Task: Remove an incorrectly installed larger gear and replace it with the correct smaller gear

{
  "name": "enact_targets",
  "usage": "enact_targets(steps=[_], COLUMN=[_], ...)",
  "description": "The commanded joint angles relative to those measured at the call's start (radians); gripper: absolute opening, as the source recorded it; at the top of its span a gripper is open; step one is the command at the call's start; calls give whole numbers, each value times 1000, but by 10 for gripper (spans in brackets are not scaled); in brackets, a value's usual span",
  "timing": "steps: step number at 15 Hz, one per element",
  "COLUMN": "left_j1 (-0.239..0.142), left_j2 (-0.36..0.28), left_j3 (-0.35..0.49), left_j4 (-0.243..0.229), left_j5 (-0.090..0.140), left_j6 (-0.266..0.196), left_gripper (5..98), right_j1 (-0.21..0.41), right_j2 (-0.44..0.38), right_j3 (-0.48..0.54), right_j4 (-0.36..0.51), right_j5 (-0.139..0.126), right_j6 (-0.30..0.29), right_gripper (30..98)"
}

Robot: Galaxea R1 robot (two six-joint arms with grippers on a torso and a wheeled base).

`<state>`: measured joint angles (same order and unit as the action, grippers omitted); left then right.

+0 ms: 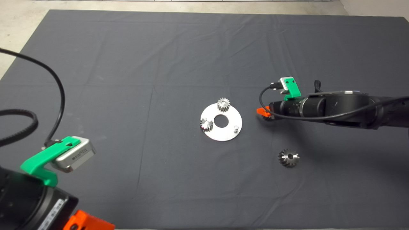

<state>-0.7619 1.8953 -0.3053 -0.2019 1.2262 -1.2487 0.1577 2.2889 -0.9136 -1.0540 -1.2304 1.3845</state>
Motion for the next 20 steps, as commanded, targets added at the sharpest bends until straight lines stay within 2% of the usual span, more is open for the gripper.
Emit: enact_targets(steps=[1, 14, 18, 20], left_j1=[-1, -1, -1, -1], left_j2=[0, -5, -3, -3], left_j3=[5, 5, 5, 5], left_j4=[-13, -13, -13, -13], left_j5=[-1, -1, -1, -1], left_j6=[-5, -5, -5, -5], left_gripper=[976, 976, 976, 976], right_j1=[14, -20, -20, -21], right_j2=[-2, 5, 5, 5], right_j3=[12, 7, 3, 3], right_j4=[8, 5, 3, 3], right_j5=[3, 3, 2, 2], right_j6=[-1, -5, -7, -7], right_gripper=[978, 977, 950, 901])
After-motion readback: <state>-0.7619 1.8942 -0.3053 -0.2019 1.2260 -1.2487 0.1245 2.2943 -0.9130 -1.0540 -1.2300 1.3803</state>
